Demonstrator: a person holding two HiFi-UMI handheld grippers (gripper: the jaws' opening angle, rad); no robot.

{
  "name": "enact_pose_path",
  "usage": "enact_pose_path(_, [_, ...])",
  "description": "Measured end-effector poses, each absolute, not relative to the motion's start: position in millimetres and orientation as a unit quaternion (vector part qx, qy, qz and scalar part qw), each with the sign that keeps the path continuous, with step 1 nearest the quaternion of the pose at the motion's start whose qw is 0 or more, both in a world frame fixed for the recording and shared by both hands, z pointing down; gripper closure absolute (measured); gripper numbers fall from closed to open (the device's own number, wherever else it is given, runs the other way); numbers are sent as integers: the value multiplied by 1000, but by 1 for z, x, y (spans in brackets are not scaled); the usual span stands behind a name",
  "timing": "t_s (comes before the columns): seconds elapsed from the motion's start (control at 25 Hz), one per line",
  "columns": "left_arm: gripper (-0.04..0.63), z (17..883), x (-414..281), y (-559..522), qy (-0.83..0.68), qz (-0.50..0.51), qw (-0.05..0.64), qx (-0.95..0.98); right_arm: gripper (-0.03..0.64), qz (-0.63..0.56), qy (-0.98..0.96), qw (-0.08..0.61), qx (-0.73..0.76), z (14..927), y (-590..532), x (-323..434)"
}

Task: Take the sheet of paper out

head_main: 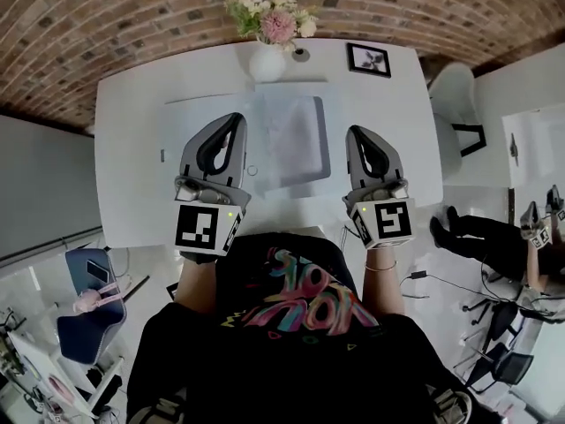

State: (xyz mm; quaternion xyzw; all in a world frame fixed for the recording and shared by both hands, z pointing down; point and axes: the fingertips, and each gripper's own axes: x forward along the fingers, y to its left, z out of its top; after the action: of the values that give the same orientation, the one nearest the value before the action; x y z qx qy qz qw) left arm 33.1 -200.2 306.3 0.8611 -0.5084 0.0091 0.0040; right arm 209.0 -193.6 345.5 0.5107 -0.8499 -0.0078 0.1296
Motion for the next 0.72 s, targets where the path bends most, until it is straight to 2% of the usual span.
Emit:
enact_pose_path(0.56, [568,329,29,-232,-506,30,28,861,597,19,-850,149,505,366,-222,202])
enact_pose_path(0.72, [568,339,33,-238,-500,34,40,864,597,17,-852,136,506,368,-228,203])
